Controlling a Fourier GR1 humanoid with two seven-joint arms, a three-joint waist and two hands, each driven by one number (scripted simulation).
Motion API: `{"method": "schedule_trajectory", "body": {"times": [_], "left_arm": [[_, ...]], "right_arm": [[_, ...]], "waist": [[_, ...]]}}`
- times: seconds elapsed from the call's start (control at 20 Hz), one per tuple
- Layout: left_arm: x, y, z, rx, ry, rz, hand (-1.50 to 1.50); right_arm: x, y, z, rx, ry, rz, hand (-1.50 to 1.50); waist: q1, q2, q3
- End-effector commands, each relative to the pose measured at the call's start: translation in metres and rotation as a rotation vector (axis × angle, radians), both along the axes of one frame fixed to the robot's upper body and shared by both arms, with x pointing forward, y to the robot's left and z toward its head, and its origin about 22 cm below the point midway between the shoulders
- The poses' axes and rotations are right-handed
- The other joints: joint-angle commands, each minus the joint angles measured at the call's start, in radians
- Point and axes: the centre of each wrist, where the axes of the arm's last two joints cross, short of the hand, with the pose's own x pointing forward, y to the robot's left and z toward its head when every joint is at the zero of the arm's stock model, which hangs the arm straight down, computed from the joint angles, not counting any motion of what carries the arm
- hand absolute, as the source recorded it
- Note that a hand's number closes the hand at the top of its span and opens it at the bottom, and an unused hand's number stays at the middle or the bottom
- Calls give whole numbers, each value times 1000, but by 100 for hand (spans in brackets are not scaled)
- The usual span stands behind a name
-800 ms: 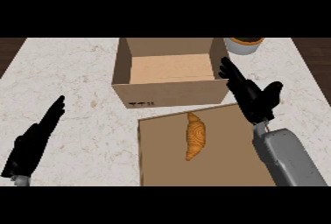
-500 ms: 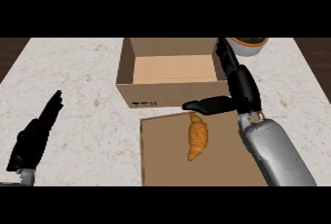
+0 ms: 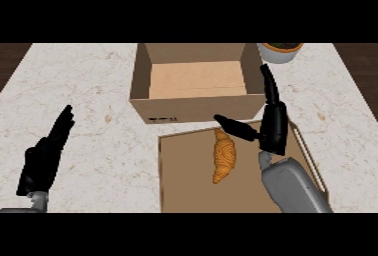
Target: Pick the croissant from the tray and place it in the cardboard box
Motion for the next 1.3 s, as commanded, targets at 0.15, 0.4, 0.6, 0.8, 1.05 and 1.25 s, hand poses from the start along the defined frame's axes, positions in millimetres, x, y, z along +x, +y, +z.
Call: {"method": "schedule_trajectory", "body": {"times": [0.15, 0.4, 0.6, 0.8, 1.05, 1.25], "left_arm": [[4, 2, -7, 4, -2, 13, 0], [7, -4, -6, 0, 12, 19, 0], [-3, -3, -12, 11, -6, -2, 0], [6, -12, -11, -4, 5, 0, 0], [-4, -13, -13, -19, -13, -13, 0], [4, -9, -15, 5, -10, 3, 0]], "right_arm": [[-13, -15, -17, -396, 212, -15, -150], [-11, -12, 18, -608, 473, 67, -150], [-13, -6, 24, -756, 727, 105, -150], [-36, 46, 47, -811, 856, 177, -150], [-34, 66, 66, -805, 979, 137, -150], [-36, 85, 62, -783, 994, 72, -150]], "waist": [[-10, -4, -3], [-17, -9, -4], [7, -7, -3], [-7, -6, -1], [16, 1, 2], [14, 4, 3]]}}
